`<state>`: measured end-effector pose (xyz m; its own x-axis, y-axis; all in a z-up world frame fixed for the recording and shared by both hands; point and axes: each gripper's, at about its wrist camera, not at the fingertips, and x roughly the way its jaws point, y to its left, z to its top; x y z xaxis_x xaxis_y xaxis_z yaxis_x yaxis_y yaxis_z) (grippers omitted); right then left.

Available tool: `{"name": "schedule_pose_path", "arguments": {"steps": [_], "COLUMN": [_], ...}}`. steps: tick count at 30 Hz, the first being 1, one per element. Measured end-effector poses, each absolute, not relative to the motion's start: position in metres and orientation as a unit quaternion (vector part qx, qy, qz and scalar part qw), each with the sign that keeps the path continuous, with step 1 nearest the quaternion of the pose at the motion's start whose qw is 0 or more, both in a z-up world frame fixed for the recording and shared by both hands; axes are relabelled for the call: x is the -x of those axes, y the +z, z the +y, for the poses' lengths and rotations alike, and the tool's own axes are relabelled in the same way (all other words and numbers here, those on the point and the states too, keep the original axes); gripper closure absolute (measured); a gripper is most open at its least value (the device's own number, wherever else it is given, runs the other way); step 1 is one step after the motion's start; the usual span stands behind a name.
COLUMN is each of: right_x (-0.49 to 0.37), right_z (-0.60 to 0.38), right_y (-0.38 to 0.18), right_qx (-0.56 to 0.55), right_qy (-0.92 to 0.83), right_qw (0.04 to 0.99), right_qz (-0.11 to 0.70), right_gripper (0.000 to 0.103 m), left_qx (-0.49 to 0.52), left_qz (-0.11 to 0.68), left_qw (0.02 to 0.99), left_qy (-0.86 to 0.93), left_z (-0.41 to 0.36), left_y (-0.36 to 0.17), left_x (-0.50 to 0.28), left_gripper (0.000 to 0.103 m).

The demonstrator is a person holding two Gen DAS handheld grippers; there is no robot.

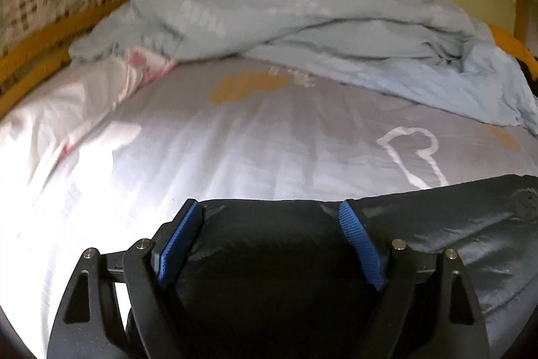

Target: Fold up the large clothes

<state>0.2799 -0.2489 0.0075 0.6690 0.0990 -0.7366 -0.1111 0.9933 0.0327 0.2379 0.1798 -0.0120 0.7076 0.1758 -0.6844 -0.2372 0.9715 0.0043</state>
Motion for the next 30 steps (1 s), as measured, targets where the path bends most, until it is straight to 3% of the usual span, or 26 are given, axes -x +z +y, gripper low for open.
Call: {"name": "schedule_pose_path", "arguments": {"steps": [11, 16, 20, 22, 26, 30], "right_x": [-0.283, -0.243, -0.198, -0.182, -0.164, -0.164], "right_z": [-0.249, -0.254, -0.253, -0.243, -0.206, -0.174], "right_y": [-0.014, 0.027, 0.072, 0.085, 0.091, 0.083], "right_qx": [-0.005, 0.000, -0.025, -0.027, -0.027, -0.029], "right_qy": [0.050, 0.028, 0.066, 0.092, 0.172, 0.198], "right_qw": [0.909, 0.939, 0.941, 0.935, 0.898, 0.865], "right_qz": [0.414, 0.342, 0.331, 0.342, 0.405, 0.460], "right_gripper": [0.032, 0.033, 0.032, 0.032, 0.032, 0.032], "left_qx": [0.013, 0.070, 0.037, 0.019, 0.019, 0.052], "left_qz": [0.361, 0.236, 0.184, 0.200, 0.280, 0.301], "left_qw": [0.924, 0.966, 0.982, 0.979, 0.951, 0.931], "left_qy": [0.125, 0.073, 0.004, -0.030, -0.129, -0.199], "left_z": [0.170, 0.178, 0.142, 0.116, 0.069, 0.041], "left_y": [-0.023, 0.029, 0.076, 0.085, 0.074, 0.048], "left_x": [-0.242, -0.178, -0.130, -0.115, -0.109, -0.113], "left_gripper": [0.022, 0.028, 0.028, 0.032, 0.053, 0.057]}}
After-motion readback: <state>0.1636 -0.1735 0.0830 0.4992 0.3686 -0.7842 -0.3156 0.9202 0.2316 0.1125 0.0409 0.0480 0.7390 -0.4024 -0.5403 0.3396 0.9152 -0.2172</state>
